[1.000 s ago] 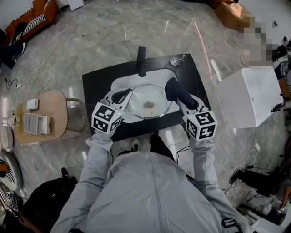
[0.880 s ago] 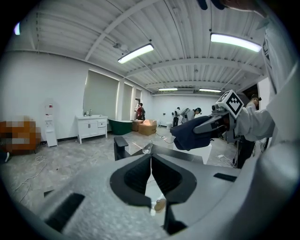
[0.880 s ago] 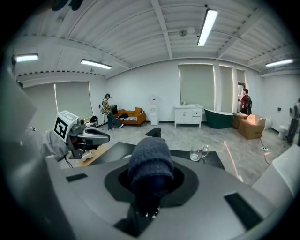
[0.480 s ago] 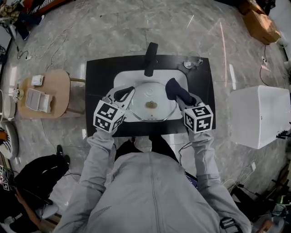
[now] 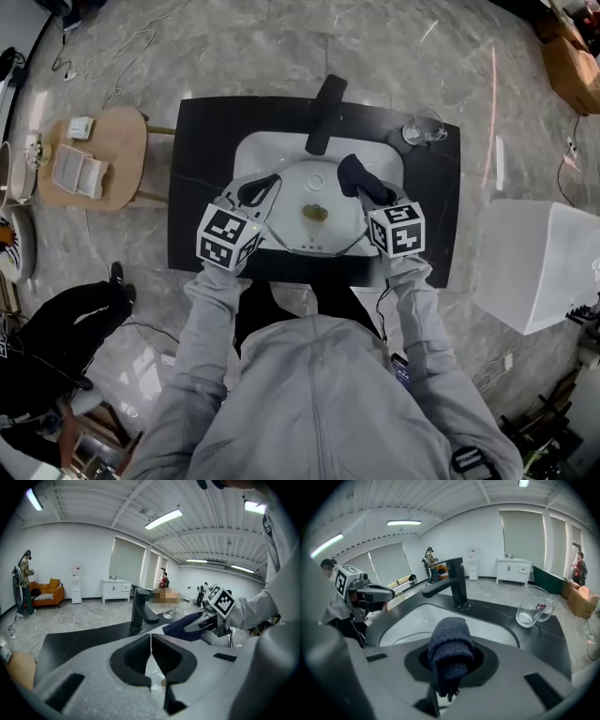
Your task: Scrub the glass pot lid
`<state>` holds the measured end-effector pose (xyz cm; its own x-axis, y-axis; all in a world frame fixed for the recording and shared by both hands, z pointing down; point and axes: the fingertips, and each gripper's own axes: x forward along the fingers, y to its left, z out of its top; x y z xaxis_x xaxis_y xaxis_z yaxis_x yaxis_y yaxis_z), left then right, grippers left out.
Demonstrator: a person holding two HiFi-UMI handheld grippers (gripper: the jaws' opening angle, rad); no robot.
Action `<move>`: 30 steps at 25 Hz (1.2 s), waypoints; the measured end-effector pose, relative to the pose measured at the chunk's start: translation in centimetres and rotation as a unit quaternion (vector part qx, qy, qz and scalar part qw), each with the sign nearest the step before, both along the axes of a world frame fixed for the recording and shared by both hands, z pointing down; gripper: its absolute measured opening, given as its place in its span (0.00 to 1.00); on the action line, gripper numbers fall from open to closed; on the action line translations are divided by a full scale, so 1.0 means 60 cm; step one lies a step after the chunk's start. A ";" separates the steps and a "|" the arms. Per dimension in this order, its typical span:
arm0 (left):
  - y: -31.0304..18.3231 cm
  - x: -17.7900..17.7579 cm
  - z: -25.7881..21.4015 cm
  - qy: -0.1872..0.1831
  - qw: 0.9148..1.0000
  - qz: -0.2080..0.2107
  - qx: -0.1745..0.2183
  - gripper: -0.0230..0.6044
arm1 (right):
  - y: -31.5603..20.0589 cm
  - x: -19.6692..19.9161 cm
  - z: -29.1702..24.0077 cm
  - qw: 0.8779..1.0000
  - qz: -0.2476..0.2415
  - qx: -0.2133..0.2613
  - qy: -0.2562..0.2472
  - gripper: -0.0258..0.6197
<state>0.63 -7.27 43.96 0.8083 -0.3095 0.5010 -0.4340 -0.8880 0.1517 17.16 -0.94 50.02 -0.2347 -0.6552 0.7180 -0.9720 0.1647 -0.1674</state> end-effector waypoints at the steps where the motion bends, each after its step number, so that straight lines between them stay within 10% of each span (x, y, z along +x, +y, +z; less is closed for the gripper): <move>1: -0.002 -0.001 0.008 -0.004 1.000 -0.004 -0.003 0.08 | -0.004 0.001 0.013 1.000 0.000 -0.009 0.001 0.14; 19: -0.034 -0.008 0.066 -0.018 0.998 -0.054 -0.032 0.08 | -0.065 0.000 0.231 0.988 -0.051 -0.131 0.063 0.14; 30: -0.031 -0.023 0.088 -0.024 0.996 -0.071 -0.046 0.08 | -0.119 -0.050 0.272 0.985 -0.094 -0.125 0.069 0.14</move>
<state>-0.74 -9.12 49.22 0.7348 -0.3694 0.5689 -0.5624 -0.8007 0.2065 14.14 -8.08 66.36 -0.2242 -0.4080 0.8850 -0.9445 0.3147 -0.0942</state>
